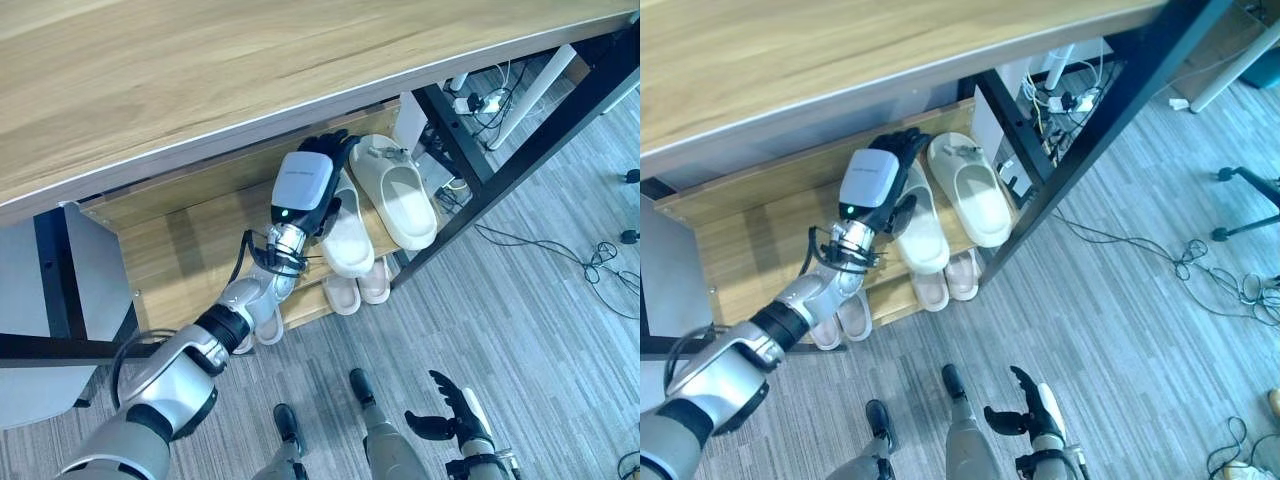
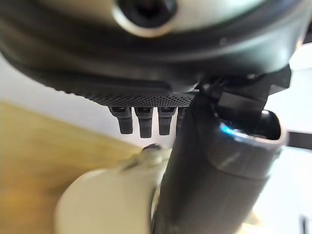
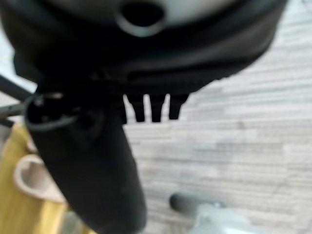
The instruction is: Arrange the slippers neatly on the shoe rack.
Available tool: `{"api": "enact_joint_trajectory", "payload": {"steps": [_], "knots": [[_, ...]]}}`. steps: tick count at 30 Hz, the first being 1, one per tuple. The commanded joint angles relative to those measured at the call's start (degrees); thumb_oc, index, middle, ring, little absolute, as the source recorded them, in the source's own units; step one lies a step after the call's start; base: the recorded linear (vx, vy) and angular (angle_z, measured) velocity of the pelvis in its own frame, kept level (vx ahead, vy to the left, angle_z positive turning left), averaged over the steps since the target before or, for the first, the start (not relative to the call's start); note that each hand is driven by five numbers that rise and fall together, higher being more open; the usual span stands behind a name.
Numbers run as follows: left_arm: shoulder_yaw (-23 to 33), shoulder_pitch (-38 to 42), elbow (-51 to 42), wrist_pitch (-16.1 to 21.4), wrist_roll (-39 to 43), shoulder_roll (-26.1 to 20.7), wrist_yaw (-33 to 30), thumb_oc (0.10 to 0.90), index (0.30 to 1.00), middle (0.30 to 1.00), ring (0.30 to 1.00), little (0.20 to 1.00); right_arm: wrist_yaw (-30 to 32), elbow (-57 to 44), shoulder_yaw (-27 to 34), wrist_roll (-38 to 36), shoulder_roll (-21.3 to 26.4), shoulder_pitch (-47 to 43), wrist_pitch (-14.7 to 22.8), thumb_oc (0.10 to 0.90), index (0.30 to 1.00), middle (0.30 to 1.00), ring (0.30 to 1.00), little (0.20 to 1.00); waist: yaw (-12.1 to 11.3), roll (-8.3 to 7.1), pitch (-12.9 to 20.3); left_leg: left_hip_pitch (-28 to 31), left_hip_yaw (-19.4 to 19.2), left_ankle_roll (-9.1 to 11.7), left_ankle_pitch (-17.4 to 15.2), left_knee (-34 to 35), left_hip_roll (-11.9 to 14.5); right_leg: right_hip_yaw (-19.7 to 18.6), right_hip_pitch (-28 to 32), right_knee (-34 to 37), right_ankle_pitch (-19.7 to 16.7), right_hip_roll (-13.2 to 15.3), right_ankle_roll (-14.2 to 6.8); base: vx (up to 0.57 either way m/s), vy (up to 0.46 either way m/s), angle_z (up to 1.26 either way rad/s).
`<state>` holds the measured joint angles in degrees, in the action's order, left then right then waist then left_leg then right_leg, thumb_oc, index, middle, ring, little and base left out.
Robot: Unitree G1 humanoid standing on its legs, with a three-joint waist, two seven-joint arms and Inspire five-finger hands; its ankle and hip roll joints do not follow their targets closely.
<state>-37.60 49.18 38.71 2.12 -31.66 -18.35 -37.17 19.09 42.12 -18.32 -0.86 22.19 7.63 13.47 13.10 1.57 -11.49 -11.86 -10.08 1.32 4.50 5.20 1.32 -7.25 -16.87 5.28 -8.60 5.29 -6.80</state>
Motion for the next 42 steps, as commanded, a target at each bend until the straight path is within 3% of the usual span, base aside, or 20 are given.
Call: {"api": "enact_joint_trajectory", "payload": {"steps": [1,7,14,25,31,42], "knots": [[4.2,4.8,0.9,2.1,4.2,1.6,-2.5,0.8,0.9,0.9,0.9,0.9,2.1,-2.1,1.6,-1.8,2.4,1.6,1.8,0.8,0.9,0.9,0.9,0.9,-1.5,0.43,2.0,1.7,3.6,1.1,-4.4,-0.2,-1.1,4.1,3.4,-0.8,6.3,-2.3,-1.2,-0.02,0.004,0.06],[5.6,2.3,-2.5,5.3,11.1,3.8,0.1,0.8,0.9,0.9,0.9,0.9,1.9,-1.3,1.0,-2.1,1.2,0.6,0.7,0.8,0.9,0.9,0.9,0.9,-2.2,0.75,2.3,1.4,3.8,0.9,-4.1,-0.2,-1.3,4.3,3.2,-0.7,6.1,-2.1,-1.1,-0.01,0.001,0.01],[8.7,-1.5,-11.2,10.6,24.6,5.6,2.3,0.8,0.9,0.9,0.9,0.9,1.8,-0.7,0.6,-3.0,-0.3,-0.5,-0.3,0.8,0.9,0.9,0.9,0.9,-2.8,1.02,3.0,1.7,4.0,0.8,-3.8,-0.2,-1.5,4.6,3.9,-0.7,6.1,-2.0,-0.9,0.0,-0.001,0.0],[10.5,-4.3,-17.6,13.4,35.5,4.9,5.7,0.8,0.9,0.9,0.9,0.9,0.9,3.1,-0.2,-5.2,-2.4,-3.5,-2.1,0.8,0.9,0.9,0.9,0.9,-4.2,1.17,4.5,3.1,4.5,0.7,-3.8,-0.2,-1.6,5.2,5.7,-0.5,6.4,-1.6,-0.9,0.01,-0.006,0.03],[9.8,-8.6,-14.6,13.1,34.1,1.3,9.2,0.8,0.9,0.9,0.9,0.9,-0.1,6.0,-0.8,-6.4,-3.2,-4.4,-2.5,0.8,0.9,0.9,0.9,0.9,-4.9,1.06,5.3,4.2,4.6,0.8,-4.0,-0.2,-1.6,5.7,7.0,-0.3,6.7,-1.6,-0.9,0.02,-0.013,0.04],[9.4,-14.0,-12.3,11.8,28.3,0.5,10.5,0.8,0.9,0.9,0.9,0.9,-0.4,7.8,-0.5,-6.6,-3.8,-4.0,-2.2,0.8,0.9,0.9,0.9,0.9,-5.5,0.65,6.2,6.0,4.7,0.7,-4.5,-0.2,-1.3,6.0,8.9,-0.3,7.3,-1.6,-0.8,0.01,-0.002,0.0]]}}
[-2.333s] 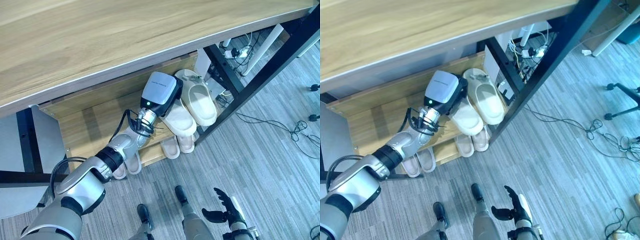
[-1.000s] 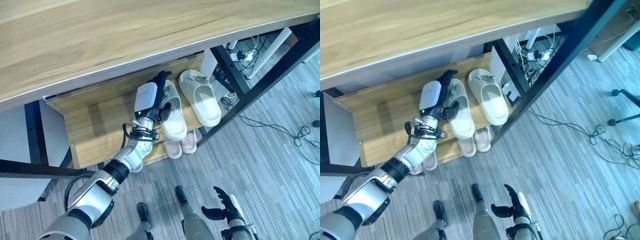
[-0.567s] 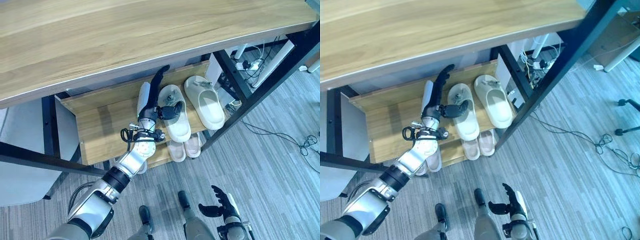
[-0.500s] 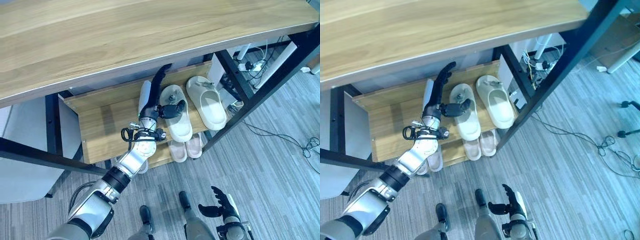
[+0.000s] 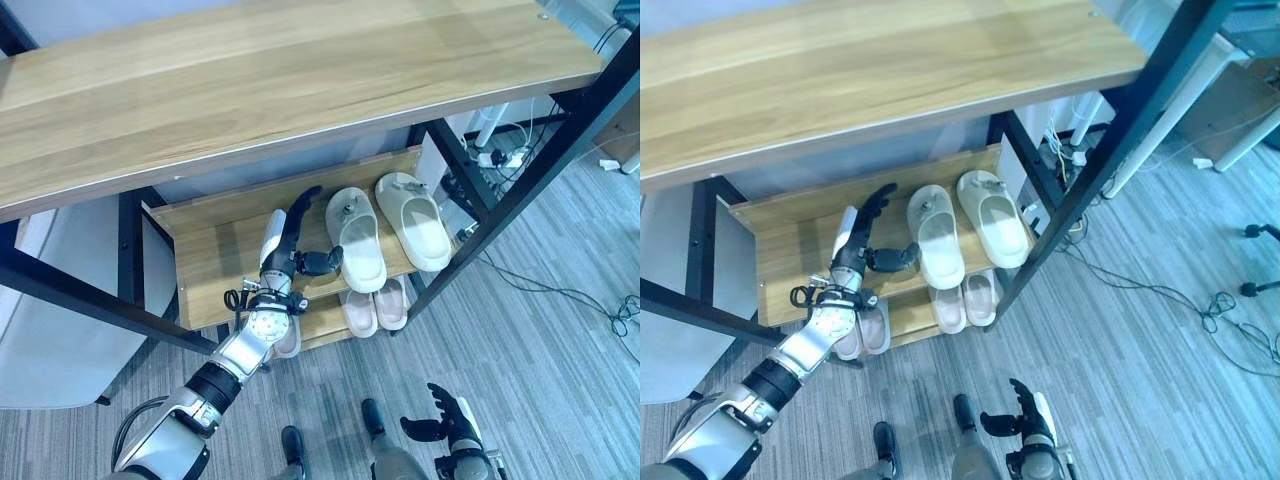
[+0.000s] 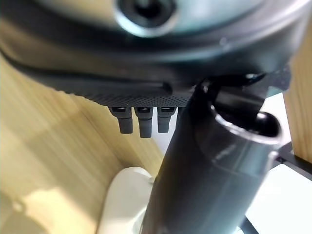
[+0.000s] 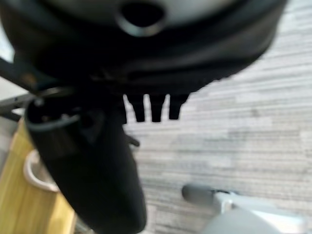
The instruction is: Arrange the slippers neatly on the shoe rack.
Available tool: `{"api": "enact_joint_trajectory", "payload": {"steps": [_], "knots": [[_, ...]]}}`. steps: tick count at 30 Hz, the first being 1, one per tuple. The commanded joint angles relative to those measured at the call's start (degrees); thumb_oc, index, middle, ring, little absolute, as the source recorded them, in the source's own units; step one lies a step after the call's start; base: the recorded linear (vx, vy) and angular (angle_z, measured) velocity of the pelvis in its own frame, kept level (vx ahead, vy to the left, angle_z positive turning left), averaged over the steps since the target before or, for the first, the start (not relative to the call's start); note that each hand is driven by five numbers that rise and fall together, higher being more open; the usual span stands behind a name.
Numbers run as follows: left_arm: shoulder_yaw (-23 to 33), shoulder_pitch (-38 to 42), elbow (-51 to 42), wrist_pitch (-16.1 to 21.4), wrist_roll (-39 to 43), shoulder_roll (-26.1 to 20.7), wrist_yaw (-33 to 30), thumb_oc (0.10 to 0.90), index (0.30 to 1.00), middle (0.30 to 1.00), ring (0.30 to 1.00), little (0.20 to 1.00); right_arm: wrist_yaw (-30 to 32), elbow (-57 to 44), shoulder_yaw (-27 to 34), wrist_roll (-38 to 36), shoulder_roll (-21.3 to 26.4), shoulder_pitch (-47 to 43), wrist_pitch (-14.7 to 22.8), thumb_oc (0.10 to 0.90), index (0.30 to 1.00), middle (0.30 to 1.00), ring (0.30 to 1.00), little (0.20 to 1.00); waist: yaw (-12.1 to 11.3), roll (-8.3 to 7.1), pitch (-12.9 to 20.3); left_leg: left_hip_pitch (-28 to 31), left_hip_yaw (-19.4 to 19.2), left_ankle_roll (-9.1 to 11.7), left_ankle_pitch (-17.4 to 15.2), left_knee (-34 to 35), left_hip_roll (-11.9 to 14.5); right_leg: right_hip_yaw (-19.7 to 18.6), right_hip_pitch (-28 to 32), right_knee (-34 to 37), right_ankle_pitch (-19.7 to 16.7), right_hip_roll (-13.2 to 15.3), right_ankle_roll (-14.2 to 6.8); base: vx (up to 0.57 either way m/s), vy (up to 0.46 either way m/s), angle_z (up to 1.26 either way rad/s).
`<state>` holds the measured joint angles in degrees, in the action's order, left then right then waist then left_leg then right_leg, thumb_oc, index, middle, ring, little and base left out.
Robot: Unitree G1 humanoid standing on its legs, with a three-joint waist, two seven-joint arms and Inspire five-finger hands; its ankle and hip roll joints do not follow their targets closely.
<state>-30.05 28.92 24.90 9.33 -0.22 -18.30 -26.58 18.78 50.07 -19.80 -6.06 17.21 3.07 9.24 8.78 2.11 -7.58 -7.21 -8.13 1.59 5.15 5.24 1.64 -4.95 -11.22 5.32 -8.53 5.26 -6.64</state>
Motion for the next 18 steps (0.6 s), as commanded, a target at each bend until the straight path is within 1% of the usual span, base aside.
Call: {"api": "enact_joint_trajectory", "payload": {"steps": [1,4,10,18], "knots": [[1.9,5.9,1.5,4.6,-2.9,0.6,-0.1,0.8,0.9,0.9,0.9,0.9,-0.1,-0.1,1.0,-1.4,1.2,0.6,2.1,0.8,0.9,0.9,0.9,0.9,-1.2,0.03,2.3,1.4,2.8,0.5,-5.2,-0.2,-1.6,3.7,3.3,-0.3,7.2,-1.6,-0.9,0.0,0.0,0.0],[1.7,5.1,1.2,4.7,-2.6,1.0,0.4,0.8,0.9,0.9,0.9,0.9,0.0,-0.1,1.1,-1.5,1.1,0.6,2.1,0.8,0.9,0.9,0.9,0.9,-1.2,-0.08,2.3,1.5,2.8,0.4,-5.2,-0.2,-1.6,3.7,3.5,-0.3,7.3,-1.7,-0.9,0.0,0.0,0.0],[0.1,1.8,1.5,5.3,0.7,4.5,2.3,0.8,0.9,0.9,0.9,0.9,0.5,-0.3,0.8,-1.4,0.7,0.7,1.9,0.8,0.9,0.9,0.9,0.9,-1.3,-0.23,2.3,1.7,2.9,0.3,-5.2,-0.2,-1.5,3.8,3.6,-0.3,7.4,-1.8,-0.8,0.0,0.0,0.0],[-3.2,1.8,5.3,4.6,-1.3,7.0,2.5,0.8,0.9,0.9,0.9,0.9,1.3,-0.2,0.4,-1.9,1.2,-0.2,2.2,0.8,0.9,0.9,0.9,0.9,-1.0,-0.38,2.1,1.2,2.9,0.3,-5.0,-0.2,-1.4,3.5,2.9,-0.3,7.1,-2.0,-0.8,0.0,0.0,0.0]]}}
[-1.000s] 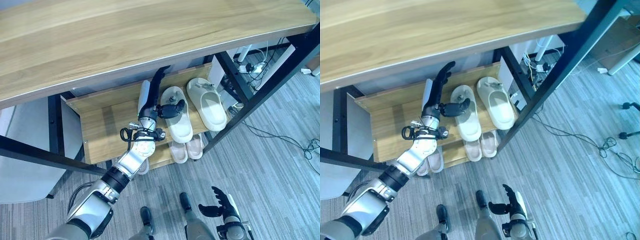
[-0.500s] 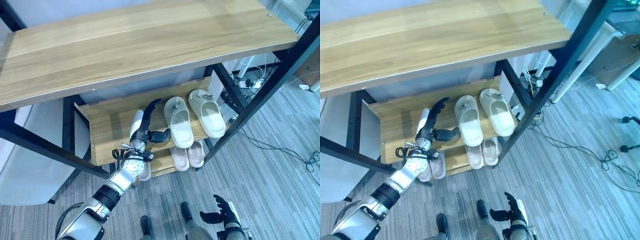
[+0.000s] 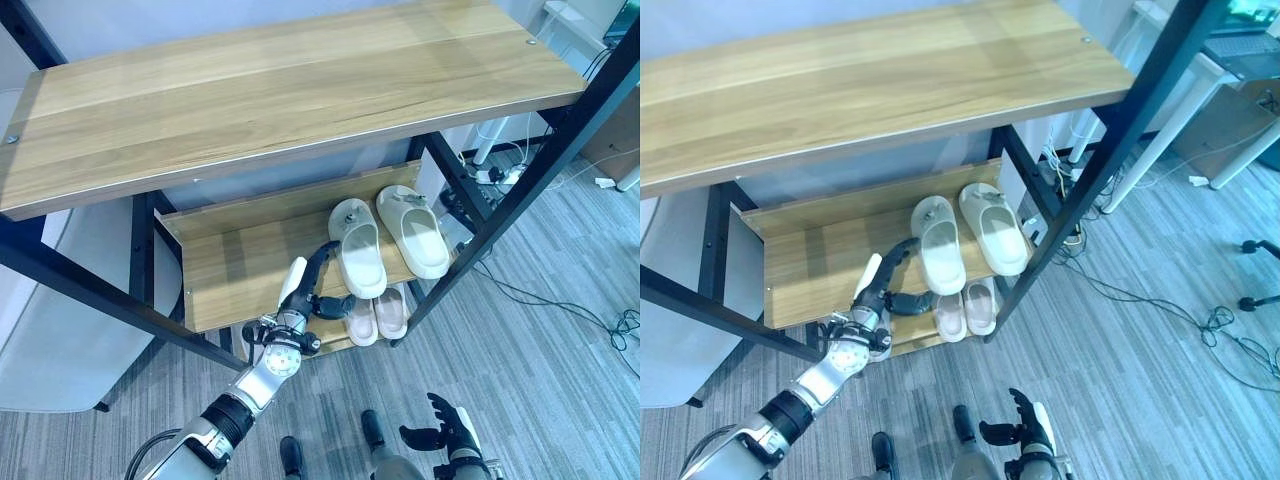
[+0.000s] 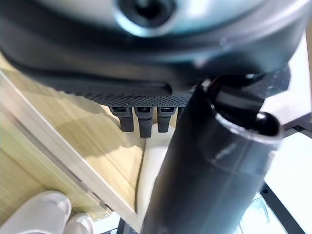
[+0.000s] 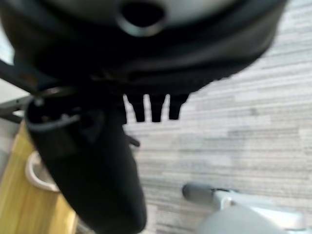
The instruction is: Arrange the slippers neatly on the shoe rack.
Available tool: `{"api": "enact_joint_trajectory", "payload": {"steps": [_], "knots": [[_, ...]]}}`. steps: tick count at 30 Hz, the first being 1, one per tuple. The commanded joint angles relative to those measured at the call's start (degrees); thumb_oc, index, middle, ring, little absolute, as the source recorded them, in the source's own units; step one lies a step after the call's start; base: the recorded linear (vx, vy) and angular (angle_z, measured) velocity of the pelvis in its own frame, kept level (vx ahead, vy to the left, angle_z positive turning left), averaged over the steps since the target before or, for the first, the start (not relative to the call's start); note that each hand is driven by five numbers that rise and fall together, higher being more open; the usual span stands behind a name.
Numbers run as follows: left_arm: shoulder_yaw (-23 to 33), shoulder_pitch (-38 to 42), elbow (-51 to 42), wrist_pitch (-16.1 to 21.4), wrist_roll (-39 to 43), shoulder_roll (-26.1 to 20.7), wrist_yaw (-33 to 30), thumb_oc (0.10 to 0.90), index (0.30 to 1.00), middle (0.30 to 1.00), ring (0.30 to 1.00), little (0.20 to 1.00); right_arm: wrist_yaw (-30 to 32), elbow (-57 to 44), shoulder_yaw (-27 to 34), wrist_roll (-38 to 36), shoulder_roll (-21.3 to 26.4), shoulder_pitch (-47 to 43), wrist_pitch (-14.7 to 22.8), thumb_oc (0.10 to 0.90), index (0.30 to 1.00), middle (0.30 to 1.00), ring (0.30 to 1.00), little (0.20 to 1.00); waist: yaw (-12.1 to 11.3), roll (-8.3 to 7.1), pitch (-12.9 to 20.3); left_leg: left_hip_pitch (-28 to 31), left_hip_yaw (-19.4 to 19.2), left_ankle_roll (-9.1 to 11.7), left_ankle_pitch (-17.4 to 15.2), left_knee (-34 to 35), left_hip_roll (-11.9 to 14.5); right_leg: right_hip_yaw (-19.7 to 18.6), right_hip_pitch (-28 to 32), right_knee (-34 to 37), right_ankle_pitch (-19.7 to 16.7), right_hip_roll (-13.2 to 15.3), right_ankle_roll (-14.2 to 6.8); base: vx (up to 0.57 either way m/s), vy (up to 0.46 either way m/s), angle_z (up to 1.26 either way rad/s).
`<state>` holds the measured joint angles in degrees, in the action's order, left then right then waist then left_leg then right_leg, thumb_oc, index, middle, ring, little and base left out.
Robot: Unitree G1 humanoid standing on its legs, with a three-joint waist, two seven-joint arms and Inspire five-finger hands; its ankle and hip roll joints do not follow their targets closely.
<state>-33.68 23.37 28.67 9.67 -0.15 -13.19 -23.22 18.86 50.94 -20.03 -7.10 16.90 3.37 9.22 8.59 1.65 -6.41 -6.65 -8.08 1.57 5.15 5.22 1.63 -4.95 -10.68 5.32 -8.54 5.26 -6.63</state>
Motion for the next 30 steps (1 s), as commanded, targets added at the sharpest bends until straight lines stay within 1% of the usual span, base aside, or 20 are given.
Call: {"api": "enact_joint_trajectory", "payload": {"steps": [1,8,14,30], "knots": [[0.3,7.5,1.8,4.1,-1.5,2.1,-0.9,0.8,0.9,0.9,0.9,0.9,1.3,-1.0,0.6,-0.8,1.5,-0.5,2.2,0.8,0.9,0.9,0.9,0.9,-0.7,0.06,0.9,0.5,2.8,0.3,-5.0,-0.2,-1.3,3.5,2.3,-0.3,7.1,-2.0,-0.8,0.0,0.0,0.0],[-0.8,8.5,2.3,4.0,-1.4,3.3,-1.0,0.8,0.9,0.9,0.9,0.9,1.6,-0.5,0.3,-0.9,1.4,-0.5,2.1,0.8,0.9,0.9,0.9,0.9,-0.4,0.08,0.9,0.6,2.8,0.3,-5.0,-0.2,-1.3,3.3,2.3,-0.3,7.2,-2.1,-0.7,0.0,0.0,0.0],[-2.3,10.2,3.9,4.0,-1.0,5.3,-1.2,0.8,0.9,0.9,0.9,0.9,1.7,0.2,-0.3,-1.4,1.2,-1.4,2.0,0.8,0.9,0.9,0.9,0.9,0.0,0.13,0.9,0.7,2.7,0.4,-5.1,-0.2,-1.3,3.2,2.4,-0.3,7.1,-2.1,-0.7,0.0,0.0,0.0],[-5.0,12.2,5.3,4.5,2.6,10.0,-0.3,0.8,0.9,0.9,0.9,0.9,2.1,-0.1,-1.1,-2.1,1.6,-1.9,1.9,0.8,0.9,0.9,0.9,0.9,0.9,0.3,0.3,0.2,2.2,0.5,-4.9,-0.2,-1.1,2.9,1.4,-0.4,6.9,-2.2,-0.7,0.0,0.0,0.0]]}}
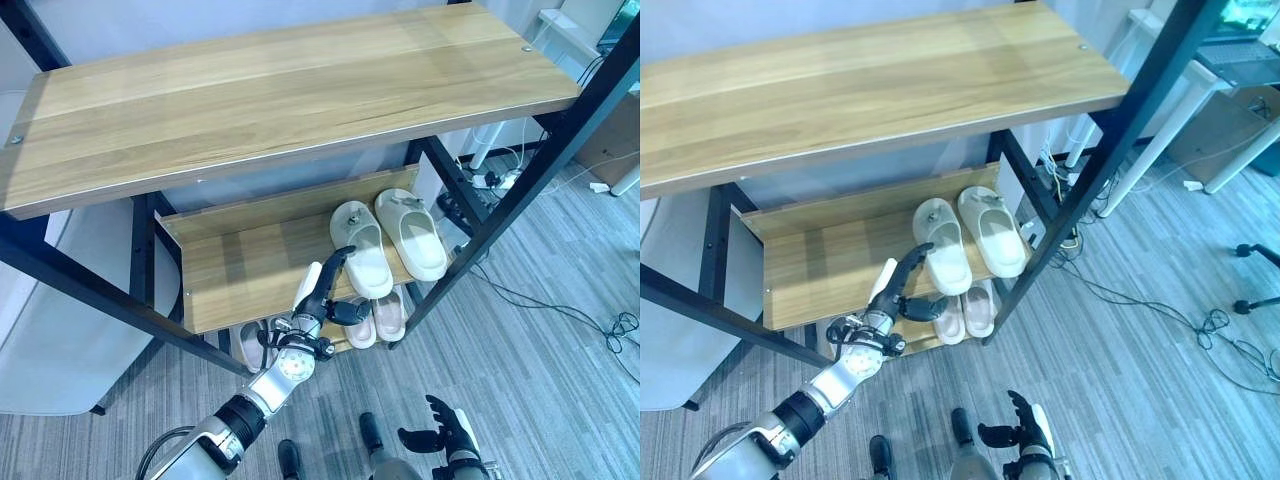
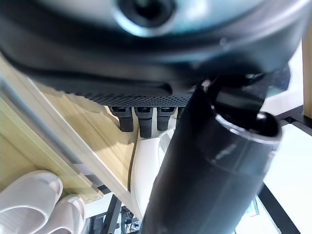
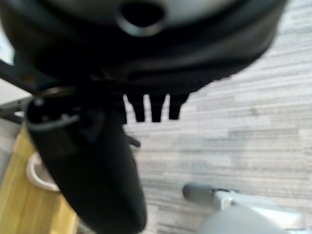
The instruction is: Arrange the slippers neatly on the shoe rack.
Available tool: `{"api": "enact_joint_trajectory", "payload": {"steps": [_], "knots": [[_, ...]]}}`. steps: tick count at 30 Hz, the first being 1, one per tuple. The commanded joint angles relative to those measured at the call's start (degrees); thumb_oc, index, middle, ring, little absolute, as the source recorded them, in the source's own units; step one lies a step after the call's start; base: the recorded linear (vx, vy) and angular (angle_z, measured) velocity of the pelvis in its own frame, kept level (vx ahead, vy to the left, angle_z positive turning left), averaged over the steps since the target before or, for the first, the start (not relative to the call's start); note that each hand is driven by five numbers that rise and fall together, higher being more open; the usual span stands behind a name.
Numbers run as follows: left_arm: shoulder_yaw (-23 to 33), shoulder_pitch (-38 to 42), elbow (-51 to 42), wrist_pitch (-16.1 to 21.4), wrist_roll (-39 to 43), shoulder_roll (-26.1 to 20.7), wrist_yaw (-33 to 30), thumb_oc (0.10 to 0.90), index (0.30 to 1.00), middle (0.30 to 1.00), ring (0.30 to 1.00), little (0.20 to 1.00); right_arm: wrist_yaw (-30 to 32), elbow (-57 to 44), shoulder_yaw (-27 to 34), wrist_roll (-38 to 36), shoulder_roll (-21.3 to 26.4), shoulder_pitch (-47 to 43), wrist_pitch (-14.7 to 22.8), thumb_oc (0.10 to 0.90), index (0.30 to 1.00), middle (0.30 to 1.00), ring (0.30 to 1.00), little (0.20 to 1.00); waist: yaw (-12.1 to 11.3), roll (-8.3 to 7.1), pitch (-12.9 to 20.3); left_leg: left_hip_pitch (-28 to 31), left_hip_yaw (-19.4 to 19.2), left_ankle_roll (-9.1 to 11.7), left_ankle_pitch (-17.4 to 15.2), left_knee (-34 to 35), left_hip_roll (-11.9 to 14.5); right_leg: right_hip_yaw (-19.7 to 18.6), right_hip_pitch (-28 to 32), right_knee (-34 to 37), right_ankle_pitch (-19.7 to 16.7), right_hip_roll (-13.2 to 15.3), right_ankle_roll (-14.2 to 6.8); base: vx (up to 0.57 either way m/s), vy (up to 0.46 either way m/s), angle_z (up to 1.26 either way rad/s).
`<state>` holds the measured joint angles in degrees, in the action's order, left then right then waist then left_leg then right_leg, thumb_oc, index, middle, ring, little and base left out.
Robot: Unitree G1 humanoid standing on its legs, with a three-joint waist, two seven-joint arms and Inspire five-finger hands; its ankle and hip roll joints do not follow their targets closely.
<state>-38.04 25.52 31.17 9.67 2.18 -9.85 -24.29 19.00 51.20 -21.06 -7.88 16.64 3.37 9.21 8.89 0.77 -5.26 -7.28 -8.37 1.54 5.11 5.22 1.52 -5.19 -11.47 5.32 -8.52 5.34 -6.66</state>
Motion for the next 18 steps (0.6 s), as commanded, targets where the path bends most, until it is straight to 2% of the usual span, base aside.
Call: {"api": "enact_joint_trajectory", "payload": {"steps": [1,18], "knots": [[-0.7,10.5,3.1,4.5,0.8,7.0,0.6,0.8,0.9,0.9,0.9,0.9,2.0,-0.4,0.0,-1.5,2.0,-2.1,1.9,0.8,0.9,0.9,0.9,0.9,0.7,1.22,-1.0,0.7,2.5,0.5,-4.9,-0.2,-1.0,3.1,2.0,-0.4,6.8,-2.2,-0.7,0.0,0.0,0.0],[-3.0,12.7,4.2,5.5,3.8,9.7,2.1,0.8,0.9,0.9,0.9,0.9,1.9,0.5,-0.1,-2.2,2.3,-2.0,2.3,0.8,0.9,0.9,0.9,0.9,1.4,1.14,-1.2,0.3,2.1,0.6,-4.9,-0.2,-0.8,2.6,1.1,-0.6,6.7,-2.5,-0.5,0.0,-0.004,-0.01]]}}
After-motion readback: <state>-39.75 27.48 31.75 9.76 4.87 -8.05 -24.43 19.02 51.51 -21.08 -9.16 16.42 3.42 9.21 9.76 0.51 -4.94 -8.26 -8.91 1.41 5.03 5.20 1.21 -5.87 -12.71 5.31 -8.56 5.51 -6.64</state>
